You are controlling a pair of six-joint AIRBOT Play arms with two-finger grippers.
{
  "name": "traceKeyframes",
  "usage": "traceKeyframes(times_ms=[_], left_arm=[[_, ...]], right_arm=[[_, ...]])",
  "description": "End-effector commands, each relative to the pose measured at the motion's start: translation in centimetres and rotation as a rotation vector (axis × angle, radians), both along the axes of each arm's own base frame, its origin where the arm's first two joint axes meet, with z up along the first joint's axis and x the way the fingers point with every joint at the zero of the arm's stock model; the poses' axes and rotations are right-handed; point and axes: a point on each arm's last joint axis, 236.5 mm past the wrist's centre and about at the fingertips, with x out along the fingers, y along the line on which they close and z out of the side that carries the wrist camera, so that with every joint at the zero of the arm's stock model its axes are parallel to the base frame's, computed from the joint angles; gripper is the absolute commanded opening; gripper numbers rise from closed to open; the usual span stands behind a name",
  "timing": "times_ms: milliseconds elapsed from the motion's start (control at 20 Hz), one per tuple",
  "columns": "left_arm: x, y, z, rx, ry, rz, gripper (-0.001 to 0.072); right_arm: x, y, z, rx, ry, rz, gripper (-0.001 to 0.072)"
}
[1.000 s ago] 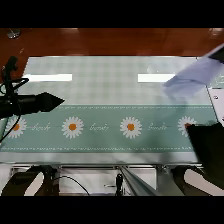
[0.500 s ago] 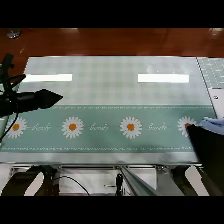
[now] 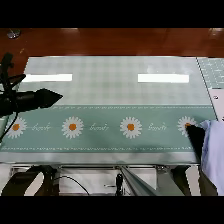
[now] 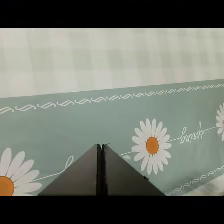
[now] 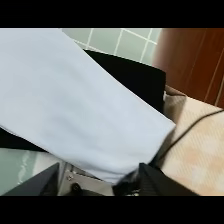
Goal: Fold the shirts.
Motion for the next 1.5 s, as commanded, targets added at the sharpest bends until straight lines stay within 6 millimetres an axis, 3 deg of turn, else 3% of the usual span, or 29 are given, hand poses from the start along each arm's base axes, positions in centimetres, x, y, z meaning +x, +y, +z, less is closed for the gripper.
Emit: traceKeyframes(times_ms=[0,50,150,200,250,300,350,400,450,550,600,700,1450], left_arm=[[1.1,0.2,0.7,-0.006,-0.046,0.024,0.0020],[2.4,0.4,2.1,-0.024,-0.089,0.052,0.0020],[5.1,-0.8,6.9,-0.081,-0.171,0.024,0.0019],[6.5,-1.8,9.3,-0.076,-0.214,-0.024,0.0019],[7.4,-3.0,11.1,-0.066,-0.232,-0.080,0.0019],[7.6,-4.7,12.5,-0.052,-0.245,-0.167,0.0019],[7.2,-6.5,13.1,-0.032,-0.253,-0.248,0.0019],[6.9,-7.6,12.0,0.037,-0.245,-0.293,0.0018],[7.2,-7.2,9.3,0.141,-0.206,-0.269,0.0018],[8.2,-2.7,1.6,0.410,-0.058,-0.112,0.0019],[8.1,-0.2,-1.5,0.487,0.024,-0.031,0.0020],[7.4,1.7,-4.3,0.522,0.101,0.007,0.0020],[7.1,2.2,-5.4,0.531,0.140,0.009,0.0020]], right_arm=[[10.9,0.2,2.6,0.011,-0.386,0.215,0.0135],[16.0,2.0,4.6,0.047,-0.570,0.335,0.0018],[25.6,8.3,9.4,0.176,-0.922,0.567,0.0018],[28.7,11.8,10.8,0.214,-1.005,0.676,0.0018],[31.2,15.8,10.8,0.229,-1.015,0.807,0.0018],[32.7,19.2,9.4,0.217,-0.961,0.936,0.0018],[33.5,22.8,6.2,0.196,-0.829,1.089,0.0018],[33.3,25.3,1.9,0.173,-0.641,1.213,0.0018],[32.6,26.6,-3.1,0.143,-0.423,1.284,0.0018],[31.1,25.1,-10.5,0.036,-0.063,1.301,0.0018],[30.7,23.8,-12.6,-0.003,0.044,1.271,0.0018],[30.2,22.0,-15.0,-0.020,0.145,1.203,0.0018],[30.0,22.2,-15.5,0.002,0.158,1.189,0.0018]])
